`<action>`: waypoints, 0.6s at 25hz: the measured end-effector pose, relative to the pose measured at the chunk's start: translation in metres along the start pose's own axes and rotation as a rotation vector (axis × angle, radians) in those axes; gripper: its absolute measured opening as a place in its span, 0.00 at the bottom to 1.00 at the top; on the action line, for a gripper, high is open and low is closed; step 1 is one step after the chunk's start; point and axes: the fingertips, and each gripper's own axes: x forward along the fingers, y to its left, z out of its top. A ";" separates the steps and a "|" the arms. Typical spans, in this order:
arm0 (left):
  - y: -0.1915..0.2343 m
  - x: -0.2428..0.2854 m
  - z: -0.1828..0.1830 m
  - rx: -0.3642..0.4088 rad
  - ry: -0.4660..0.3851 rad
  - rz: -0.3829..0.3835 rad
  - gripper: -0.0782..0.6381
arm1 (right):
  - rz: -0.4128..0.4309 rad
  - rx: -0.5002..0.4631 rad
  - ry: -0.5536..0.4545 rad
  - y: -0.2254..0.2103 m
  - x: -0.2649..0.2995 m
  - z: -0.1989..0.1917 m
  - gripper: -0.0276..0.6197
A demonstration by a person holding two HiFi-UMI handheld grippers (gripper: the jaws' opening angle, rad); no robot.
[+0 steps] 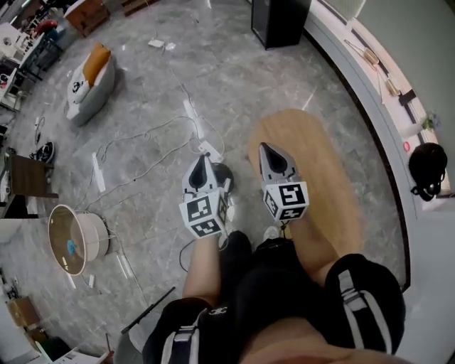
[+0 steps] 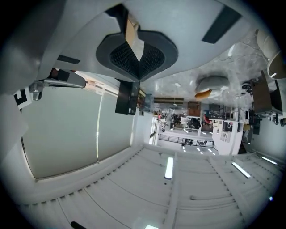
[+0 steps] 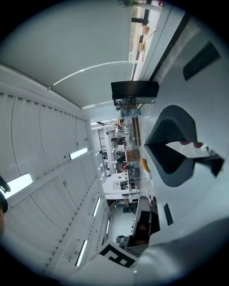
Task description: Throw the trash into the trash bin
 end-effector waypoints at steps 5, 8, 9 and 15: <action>-0.026 -0.013 0.059 0.063 -0.050 -0.029 0.13 | 0.061 0.068 -0.030 -0.003 -0.011 0.056 0.06; -0.026 -0.025 0.083 0.068 -0.072 -0.028 0.13 | 0.089 0.052 -0.053 0.010 -0.018 0.084 0.06; -0.027 -0.028 0.091 0.071 -0.083 -0.027 0.13 | 0.092 0.036 -0.069 0.012 -0.020 0.094 0.06; -0.036 -0.039 0.121 0.129 -0.142 -0.029 0.13 | 0.094 -0.003 -0.143 0.010 -0.019 0.132 0.06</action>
